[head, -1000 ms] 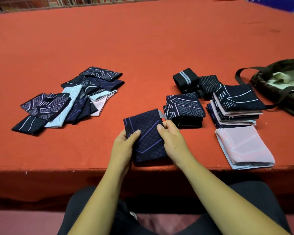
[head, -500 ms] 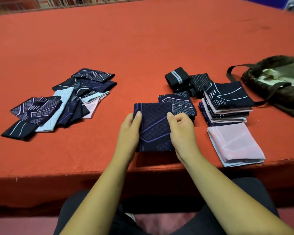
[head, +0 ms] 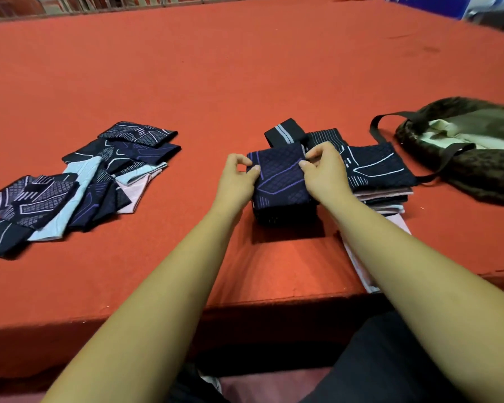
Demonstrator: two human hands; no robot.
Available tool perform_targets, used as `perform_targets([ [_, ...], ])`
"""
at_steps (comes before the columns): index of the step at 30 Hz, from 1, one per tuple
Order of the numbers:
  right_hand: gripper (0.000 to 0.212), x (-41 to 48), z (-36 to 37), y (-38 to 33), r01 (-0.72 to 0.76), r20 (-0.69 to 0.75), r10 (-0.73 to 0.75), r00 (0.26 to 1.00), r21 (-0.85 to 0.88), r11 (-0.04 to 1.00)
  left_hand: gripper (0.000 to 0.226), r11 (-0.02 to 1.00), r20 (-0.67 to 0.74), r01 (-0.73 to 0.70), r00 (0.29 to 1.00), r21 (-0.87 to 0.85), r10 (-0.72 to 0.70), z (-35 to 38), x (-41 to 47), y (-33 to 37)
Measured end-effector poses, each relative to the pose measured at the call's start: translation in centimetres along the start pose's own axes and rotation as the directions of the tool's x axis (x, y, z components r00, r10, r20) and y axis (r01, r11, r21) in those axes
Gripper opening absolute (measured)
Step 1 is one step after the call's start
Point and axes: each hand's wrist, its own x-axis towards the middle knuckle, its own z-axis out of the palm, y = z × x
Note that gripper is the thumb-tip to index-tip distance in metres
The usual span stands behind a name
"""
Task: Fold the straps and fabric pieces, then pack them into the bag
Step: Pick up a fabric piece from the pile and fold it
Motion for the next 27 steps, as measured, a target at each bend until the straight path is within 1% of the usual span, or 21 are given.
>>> perform_targets([
  [2, 0.015, 1.3, 0.1, 0.6, -0.048, 0.034, 0.051, 0.998, -0.094, 0.994, 0.019, 0.996, 0.053, 0.088, 0.995, 0.029, -0.089, 0.5, 1.2, -0.1],
  [3, 0.018, 1.7, 0.3, 0.9, -0.064, 0.049, 0.072, 0.996, -0.138, 0.988, 0.020, 0.992, 0.067, 0.104, 0.992, 0.065, -0.108, 0.7, 1.7, -0.2],
  [4, 0.021, 1.9, 0.5, 1.2, -0.078, 0.064, 0.091, 0.994, -0.180, 0.981, 0.021, 0.986, 0.073, 0.081, 0.993, 0.146, -0.093, 0.9, 1.9, -0.4],
  [5, 0.025, 1.9, 0.7, 1.5, -0.084, 0.079, 0.103, 0.991, -0.215, 0.973, 0.023, 0.957, 0.070, 0.020, 0.997, 0.289, -0.042, 1.0, 2.0, -0.5],
  [6, 0.027, 1.7, 0.9, 1.7, -0.087, 0.089, 0.111, 0.990, -0.241, 0.967, 0.028, 0.888, 0.069, -0.066, 0.997, 0.455, 0.039, 1.1, 2.2, -0.8],
  [7, 0.028, 1.5, 1.0, 2.0, -0.085, 0.089, 0.111, 0.990, -0.252, 0.964, 0.032, 0.800, 0.081, -0.150, 0.989, 0.582, 0.127, 1.2, 2.0, -0.9],
  [8, 0.028, 1.3, 1.2, 2.2, -0.083, 0.081, 0.106, 0.991, -0.248, 0.965, 0.035, 0.739, 0.099, -0.206, 0.977, 0.642, 0.187, 1.3, 1.9, -1.2],
  [9, 0.027, 1.0, 1.4, 2.5, -0.073, 0.068, 0.092, 0.993, -0.241, 0.968, 0.037, 0.716, 0.103, -0.229, 0.971, 0.660, 0.215, 1.4, 1.6, -1.5],
  [10, 0.026, 0.8, 1.6, 2.7, -0.051, 0.051, 0.065, 0.997, -0.240, 0.969, 0.037, 0.718, 0.092, -0.227, 0.971, 0.658, 0.223, 1.5, 1.5, -1.9],
  [13, 0.025, -0.2, 2.2, 3.2, 0.057, 0.034, -0.049, 0.998, -0.287, 0.956, 0.037, 0.746, 0.080, -0.214, 0.974, 0.631, 0.212, 1.5, 0.8, -3.1],
  [15, 0.027, -0.5, 2.3, 3.2, 0.089, 0.059, -0.073, 0.996, -0.336, 0.938, 0.036, 0.769, 0.090, -0.216, 0.975, 0.601, 0.203, 1.3, 0.5, -3.5],
  [17, 0.032, -0.3, 1.9, 2.7, 0.095, 0.070, -0.074, 0.995, -0.387, 0.917, 0.030, 0.798, 0.078, -0.212, 0.976, 0.565, 0.204, 0.6, 0.7, -3.1],
  [19, 0.035, 0.0, 1.3, 1.5, 0.139, 0.054, -0.128, 0.990, -0.418, 0.898, 0.020, 0.807, 0.050, -0.217, 0.973, 0.550, 0.227, -1.2, 1.1, -2.2],
  [21, 0.034, 0.2, 0.9, -0.5, 0.198, 0.025, -0.204, 0.979, -0.392, 0.899, 0.013, 0.806, 0.016, -0.204, 0.972, 0.555, 0.235, -4.3, 1.5, -1.5],
  [24, 0.031, -0.3, 2.3, -4.3, 0.226, 0.024, -0.229, 0.973, -0.279, 0.933, 0.010, 0.822, -0.076, -0.127, 0.976, 0.555, 0.202, -10.8, 1.3, -1.5],
  [26, 0.032, -0.9, 4.9, -6.7, 0.233, 0.071, -0.222, 0.972, -0.218, 0.948, 0.010, 0.790, -0.162, -0.049, 0.969, 0.611, 0.186, -15.4, 0.7, -2.0],
  [27, 0.032, -1.3, 6.6, -7.8, 0.233, 0.112, -0.215, 0.970, -0.189, 0.954, 0.011, 0.748, -0.192, -0.023, 0.961, 0.664, 0.200, -17.6, 0.2, -2.2],
])
